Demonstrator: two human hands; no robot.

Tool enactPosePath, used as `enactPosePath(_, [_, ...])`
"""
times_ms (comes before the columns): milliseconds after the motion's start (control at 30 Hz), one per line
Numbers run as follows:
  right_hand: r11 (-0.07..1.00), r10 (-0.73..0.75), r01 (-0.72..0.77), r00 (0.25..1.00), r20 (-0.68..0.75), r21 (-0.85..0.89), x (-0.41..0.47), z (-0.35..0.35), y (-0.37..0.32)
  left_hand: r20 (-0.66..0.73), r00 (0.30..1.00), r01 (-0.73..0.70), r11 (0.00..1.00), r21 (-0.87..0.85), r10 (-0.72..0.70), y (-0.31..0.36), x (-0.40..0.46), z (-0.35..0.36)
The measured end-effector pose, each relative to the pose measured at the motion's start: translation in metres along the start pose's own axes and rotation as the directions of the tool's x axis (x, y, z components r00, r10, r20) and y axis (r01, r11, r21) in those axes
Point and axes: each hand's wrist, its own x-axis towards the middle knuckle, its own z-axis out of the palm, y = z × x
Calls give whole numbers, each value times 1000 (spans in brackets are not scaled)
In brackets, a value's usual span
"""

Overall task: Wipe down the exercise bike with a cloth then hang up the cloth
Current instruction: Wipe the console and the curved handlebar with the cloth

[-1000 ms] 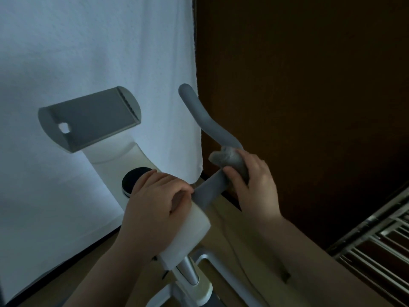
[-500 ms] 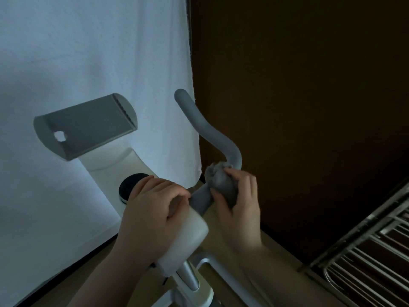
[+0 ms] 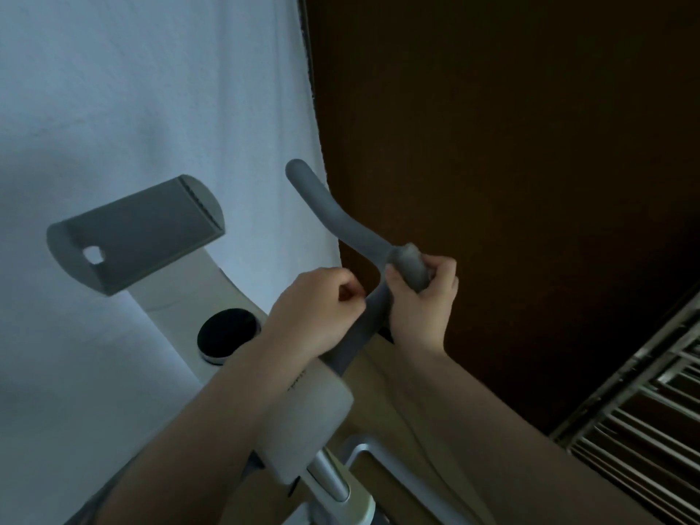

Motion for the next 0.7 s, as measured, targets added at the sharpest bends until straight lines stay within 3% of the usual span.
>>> enactPosePath(100, [996, 49, -47, 999, -20, 80, -14, 2, 12, 41, 999, 10, 997, -72, -7, -2, 14, 6])
enactPosePath(200, [984, 29, -39, 998, 57, 171, -44, -3, 24, 15, 1000, 15, 988, -151, -13, -5, 17, 12])
enactPosePath(300, [996, 55, -55, 998, -4, 67, -6, 2, 21, -6, 1000, 13, 976, -216, -15, -7, 15, 14])
enactPosePath(433, [976, 209, -207, 977, -30, 71, 18, 8, 18, -14, 1000, 19, 969, -247, -23, -8, 16, 13])
enactPosePath(567, [983, 166, -160, 984, -60, 93, -19, 6, 31, -30, 1000, 0, 973, -229, -7, -7, 17, 16])
enactPosePath(700, [962, 271, -272, 962, -35, -18, 36, 20, 16, -35, 999, 9, 973, -232, -18, -9, 18, 16])
